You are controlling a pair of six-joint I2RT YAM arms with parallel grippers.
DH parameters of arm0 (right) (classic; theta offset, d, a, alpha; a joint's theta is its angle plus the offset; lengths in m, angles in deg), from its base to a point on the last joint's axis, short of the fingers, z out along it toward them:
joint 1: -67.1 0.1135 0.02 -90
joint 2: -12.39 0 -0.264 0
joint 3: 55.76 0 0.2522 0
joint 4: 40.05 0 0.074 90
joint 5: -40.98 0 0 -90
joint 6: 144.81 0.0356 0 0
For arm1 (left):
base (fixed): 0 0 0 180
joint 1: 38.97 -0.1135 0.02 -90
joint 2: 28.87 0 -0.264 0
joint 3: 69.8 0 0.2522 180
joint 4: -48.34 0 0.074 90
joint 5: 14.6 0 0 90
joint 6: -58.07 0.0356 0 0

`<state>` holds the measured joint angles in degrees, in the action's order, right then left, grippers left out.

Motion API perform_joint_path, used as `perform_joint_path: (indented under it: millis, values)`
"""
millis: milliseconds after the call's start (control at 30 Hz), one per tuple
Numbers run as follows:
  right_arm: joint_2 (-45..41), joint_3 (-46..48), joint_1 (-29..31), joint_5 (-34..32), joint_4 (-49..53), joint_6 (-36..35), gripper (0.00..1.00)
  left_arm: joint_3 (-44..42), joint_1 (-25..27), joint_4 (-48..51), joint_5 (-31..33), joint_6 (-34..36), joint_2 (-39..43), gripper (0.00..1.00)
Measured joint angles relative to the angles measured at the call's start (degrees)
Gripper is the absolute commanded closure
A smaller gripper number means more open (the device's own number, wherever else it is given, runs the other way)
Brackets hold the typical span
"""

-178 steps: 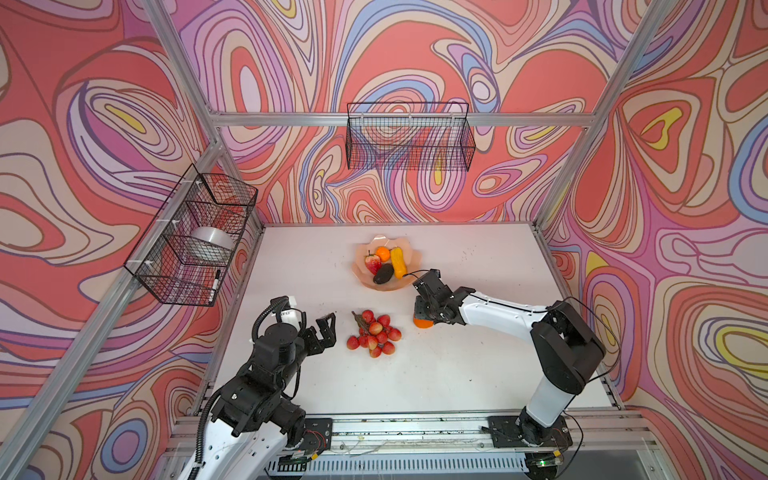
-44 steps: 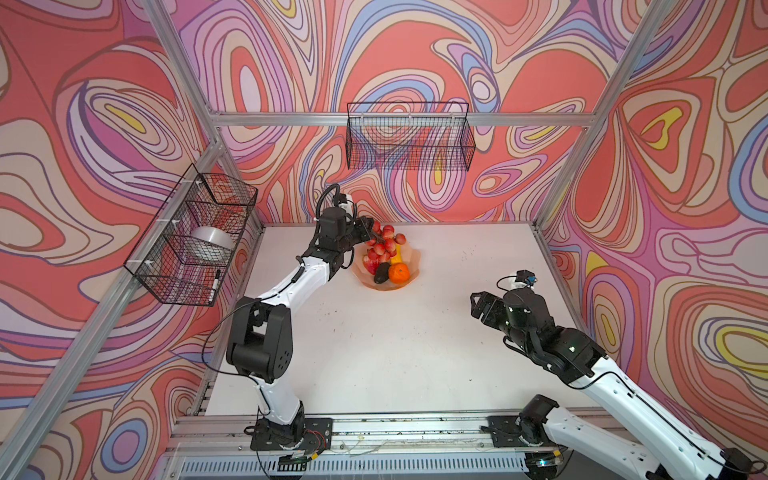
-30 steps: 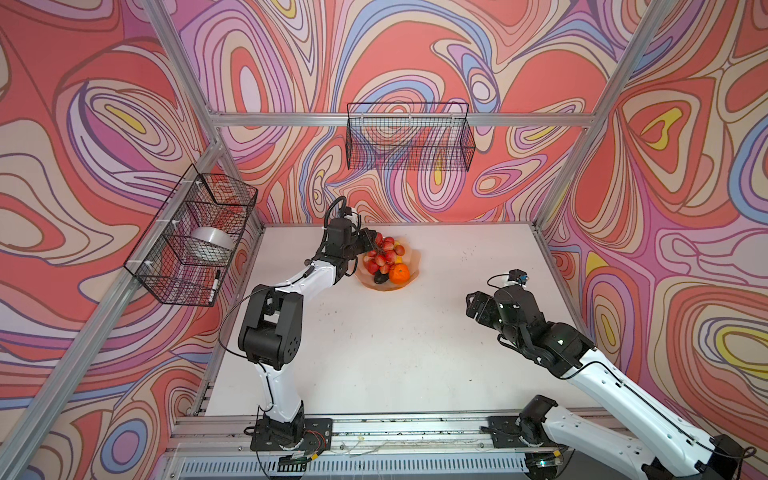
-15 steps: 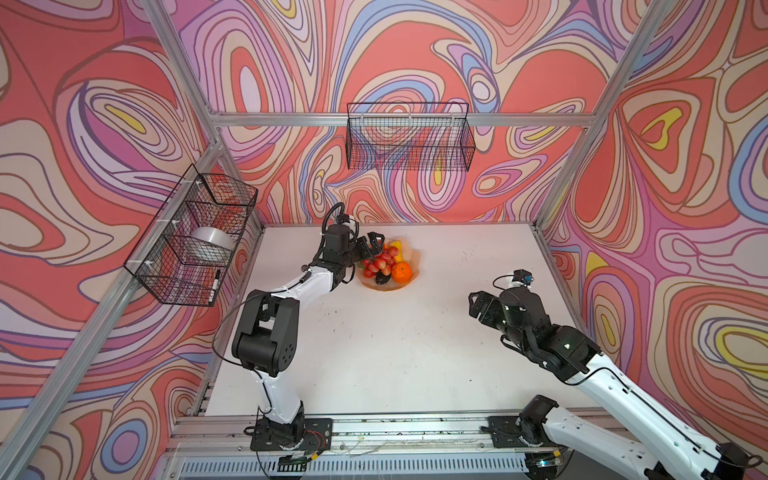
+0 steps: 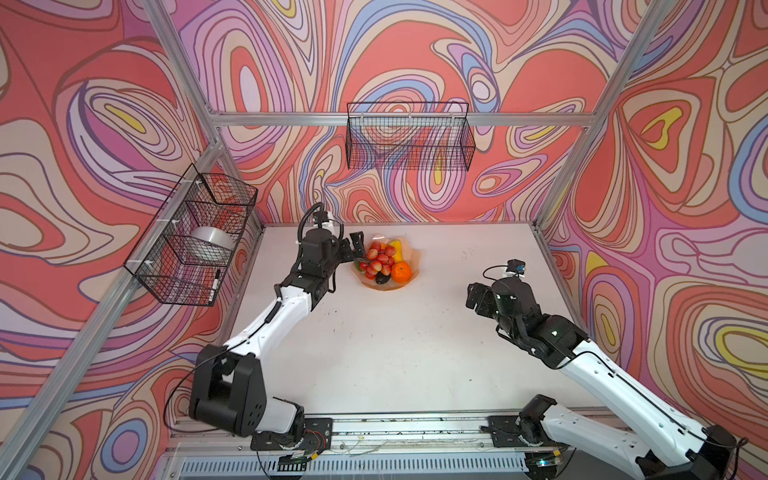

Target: Place and organize the fake fruits in the fruit bowl

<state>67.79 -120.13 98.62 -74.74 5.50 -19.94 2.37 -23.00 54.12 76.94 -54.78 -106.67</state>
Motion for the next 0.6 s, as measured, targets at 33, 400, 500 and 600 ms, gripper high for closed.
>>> perform_joint_path:
  millis: [33,400,500,600]
  values:
    - [1.1,0.5,-1.9,0.0,-2.6,-1.8,0.02,-2.0,0.0,0.0,1.6,1.4,2.9,0.0]
    - [20.9,20.6,-22.4,4.0,-45.2,-20.2,0.02,-27.5,-4.8,-10.3,12.3,15.1,14.2,0.0]
    - [26.4,25.0,-23.7,4.1,-57.5,-23.8,0.02,-31.2,-7.0,-15.3,12.5,18.1,9.2,0.0]
    - [30.9,26.8,-24.4,3.6,-67.7,-27.1,0.02,-34.2,-7.7,-19.8,12.4,20.8,3.7,0.0]
